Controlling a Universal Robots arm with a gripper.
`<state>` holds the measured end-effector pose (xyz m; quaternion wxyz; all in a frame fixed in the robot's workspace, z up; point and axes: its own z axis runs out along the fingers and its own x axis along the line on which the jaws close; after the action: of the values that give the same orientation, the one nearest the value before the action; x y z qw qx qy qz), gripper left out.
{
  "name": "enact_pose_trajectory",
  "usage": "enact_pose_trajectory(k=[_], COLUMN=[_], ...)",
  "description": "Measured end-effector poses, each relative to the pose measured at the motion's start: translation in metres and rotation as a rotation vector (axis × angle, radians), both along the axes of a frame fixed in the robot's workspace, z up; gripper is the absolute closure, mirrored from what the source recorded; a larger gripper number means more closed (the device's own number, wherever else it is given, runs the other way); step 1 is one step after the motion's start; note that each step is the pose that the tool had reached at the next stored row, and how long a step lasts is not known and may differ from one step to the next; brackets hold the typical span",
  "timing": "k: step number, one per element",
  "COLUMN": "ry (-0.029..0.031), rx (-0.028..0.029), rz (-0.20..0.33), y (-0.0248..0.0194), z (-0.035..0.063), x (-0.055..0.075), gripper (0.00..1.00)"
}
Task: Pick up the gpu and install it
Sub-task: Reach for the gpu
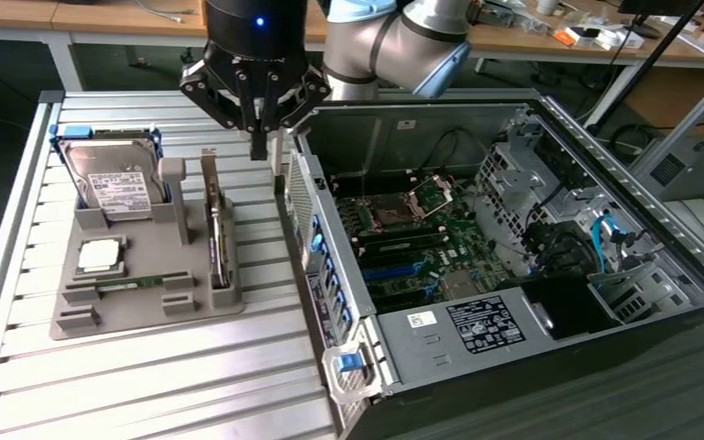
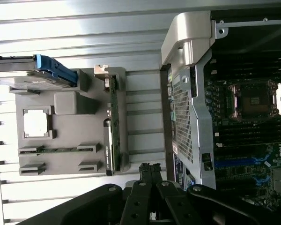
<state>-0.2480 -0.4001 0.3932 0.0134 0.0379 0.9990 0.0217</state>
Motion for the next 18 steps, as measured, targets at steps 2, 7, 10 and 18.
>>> enact_pose_trajectory(k=[2,7,10,18], ry=[0.0,0.0,0.0,-0.0001], rx=[0.0,0.0,0.0,0.0], rz=[0.0,0.0,0.0,0.0], y=[0.0,0.0,0.0,0.0], z=[0.0,0.0,0.0,0.0], x=[-0.003,-0.009,-0.013,-0.021], gripper=[0.89,0.89,0.89,0.89])
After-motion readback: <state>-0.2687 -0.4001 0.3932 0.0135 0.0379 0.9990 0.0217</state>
